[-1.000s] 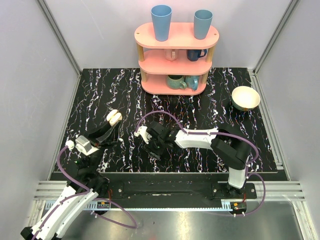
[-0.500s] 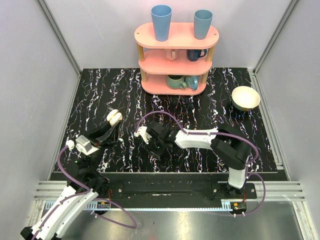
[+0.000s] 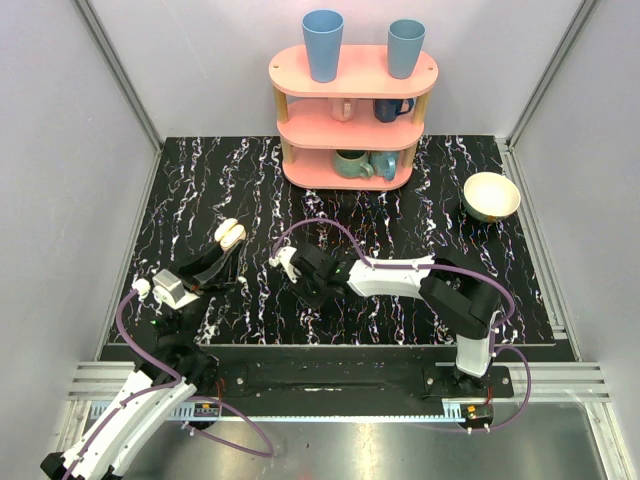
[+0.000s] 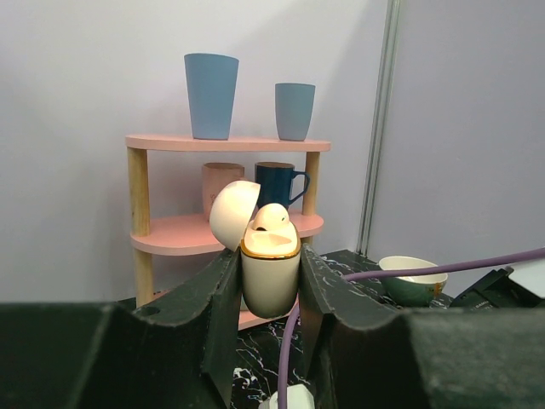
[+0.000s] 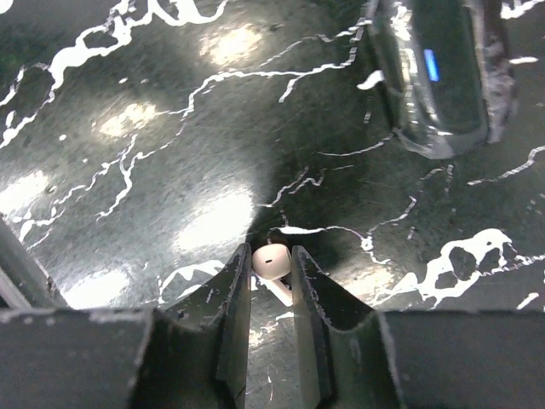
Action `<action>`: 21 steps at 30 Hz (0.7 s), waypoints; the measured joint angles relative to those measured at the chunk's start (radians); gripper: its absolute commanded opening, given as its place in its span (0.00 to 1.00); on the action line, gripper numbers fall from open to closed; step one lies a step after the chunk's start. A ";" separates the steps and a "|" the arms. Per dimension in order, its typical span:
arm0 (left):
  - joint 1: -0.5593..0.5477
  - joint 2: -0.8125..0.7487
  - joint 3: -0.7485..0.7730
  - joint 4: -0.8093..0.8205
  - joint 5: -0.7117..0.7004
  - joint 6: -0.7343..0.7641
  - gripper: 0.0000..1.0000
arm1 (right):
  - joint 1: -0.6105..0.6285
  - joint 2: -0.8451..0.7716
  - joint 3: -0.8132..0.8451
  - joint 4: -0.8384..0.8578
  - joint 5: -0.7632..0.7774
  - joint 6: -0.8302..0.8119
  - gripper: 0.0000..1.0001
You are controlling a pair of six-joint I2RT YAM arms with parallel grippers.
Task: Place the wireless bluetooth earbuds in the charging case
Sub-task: Adjust the left earbud at the center of the board.
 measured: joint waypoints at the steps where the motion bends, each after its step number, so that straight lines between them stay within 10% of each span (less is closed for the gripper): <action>1: 0.000 0.000 0.000 0.000 0.000 0.000 0.00 | 0.000 0.000 0.000 0.001 0.015 0.018 0.25; 21: 0.000 0.000 0.000 0.000 0.000 0.000 0.00 | -0.024 -0.017 -0.034 0.026 0.307 0.502 0.53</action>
